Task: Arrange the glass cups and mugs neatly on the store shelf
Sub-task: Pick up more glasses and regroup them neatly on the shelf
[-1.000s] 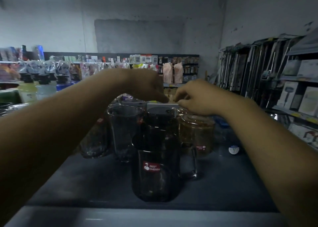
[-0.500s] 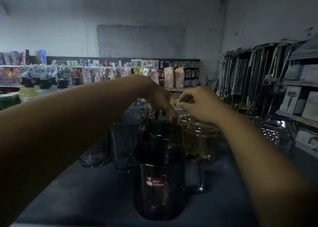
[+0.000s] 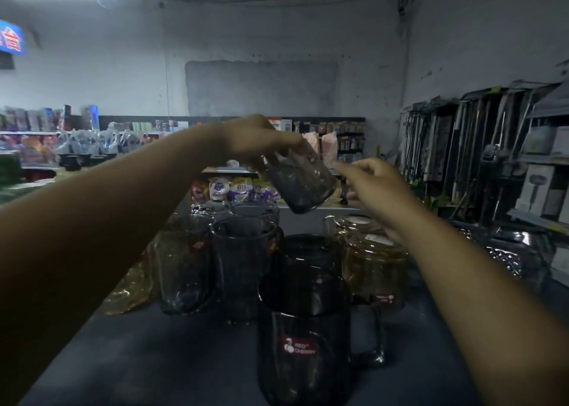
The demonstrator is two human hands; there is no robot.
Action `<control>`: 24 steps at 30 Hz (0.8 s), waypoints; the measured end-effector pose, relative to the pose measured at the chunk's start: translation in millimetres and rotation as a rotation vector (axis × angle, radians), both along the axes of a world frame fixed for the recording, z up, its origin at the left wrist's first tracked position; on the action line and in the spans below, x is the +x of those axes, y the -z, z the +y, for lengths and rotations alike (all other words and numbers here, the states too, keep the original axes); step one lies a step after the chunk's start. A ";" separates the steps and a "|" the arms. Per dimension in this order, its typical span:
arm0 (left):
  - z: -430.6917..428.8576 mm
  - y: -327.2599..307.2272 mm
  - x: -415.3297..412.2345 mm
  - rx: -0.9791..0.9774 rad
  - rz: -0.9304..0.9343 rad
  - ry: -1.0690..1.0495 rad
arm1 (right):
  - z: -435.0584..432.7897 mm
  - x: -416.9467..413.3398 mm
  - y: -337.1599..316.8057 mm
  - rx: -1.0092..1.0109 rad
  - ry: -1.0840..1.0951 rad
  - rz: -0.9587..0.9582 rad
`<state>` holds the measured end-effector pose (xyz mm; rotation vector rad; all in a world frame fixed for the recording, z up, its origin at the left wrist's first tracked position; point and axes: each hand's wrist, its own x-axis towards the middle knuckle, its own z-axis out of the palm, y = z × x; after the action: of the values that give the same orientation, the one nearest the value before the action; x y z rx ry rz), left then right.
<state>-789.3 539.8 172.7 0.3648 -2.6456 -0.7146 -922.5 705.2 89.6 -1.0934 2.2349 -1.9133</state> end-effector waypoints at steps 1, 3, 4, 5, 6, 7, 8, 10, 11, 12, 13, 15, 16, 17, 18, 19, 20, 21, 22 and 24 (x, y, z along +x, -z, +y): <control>-2.7 4.6 6.2 0.066 0.054 0.011 | -0.2 2.4 -1.3 -0.035 -0.068 -0.122; -5.0 15.8 18.6 0.176 0.162 0.050 | -0.2 7.5 -3.9 -0.084 -0.254 -0.336; -4.3 20.9 24.5 0.222 0.208 0.075 | -0.5 9.7 -5.1 -0.096 -0.327 -0.401; -3.7 25.6 28.6 0.265 0.248 0.104 | -0.5 12.0 -6.0 -0.106 -0.384 -0.445; -1.7 30.0 31.2 0.304 0.287 0.140 | -0.8 14.7 -6.7 -0.121 -0.436 -0.483; 2.0 34.1 33.6 0.344 0.324 0.165 | -0.7 17.3 -7.0 -0.148 -0.489 -0.522; 5.6 37.9 34.5 0.390 0.356 0.186 | -0.6 19.8 -7.5 -0.182 -0.543 -0.556; 11.4 44.3 35.2 0.481 0.384 0.229 | 0.8 24.7 -8.4 -0.253 -0.624 -0.558; 14.7 47.1 37.2 0.498 0.379 0.248 | 1.6 25.7 -8.7 -0.284 -0.626 -0.524; 14.3 49.7 38.1 0.465 0.366 0.248 | 2.6 26.3 -9.4 -0.300 -0.599 -0.468; 13.3 51.6 40.2 0.374 0.339 0.217 | 4.3 27.0 -10.4 -0.297 -0.545 -0.393; 8.8 57.7 41.8 0.085 0.252 0.118 | 8.8 26.0 -13.4 -0.248 -0.375 -0.218; 6.5 61.6 41.0 -0.030 0.228 0.074 | 11.0 24.7 -15.4 -0.207 -0.280 -0.135; 3.9 65.6 40.5 -0.081 0.217 0.039 | 12.2 23.0 -17.8 -0.159 -0.194 -0.064; 0.6 69.3 40.4 -0.094 0.201 0.015 | 12.6 20.9 -20.6 -0.105 -0.124 -0.011; -2.3 71.6 41.5 -0.106 0.176 -0.004 | 11.8 18.9 -23.5 -0.048 -0.078 0.023; -6.1 73.1 42.6 -0.123 0.140 -0.013 | 10.2 18.6 -26.2 0.020 -0.045 0.058; -9.8 73.6 43.3 -0.157 0.107 -0.018 | 7.8 19.0 -28.7 0.102 -0.021 0.105; -13.8 74.0 43.1 -0.196 0.081 -0.018 | 4.4 18.4 -30.2 0.193 -0.006 0.156; -17.0 74.5 43.5 -0.267 0.047 -0.010 | -3.7 18.7 -32.5 0.353 -0.002 0.254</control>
<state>-745.8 522.8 98.1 0.2820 -2.6464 -0.3537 -903.8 701.4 122.1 -1.3336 2.5630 -1.3631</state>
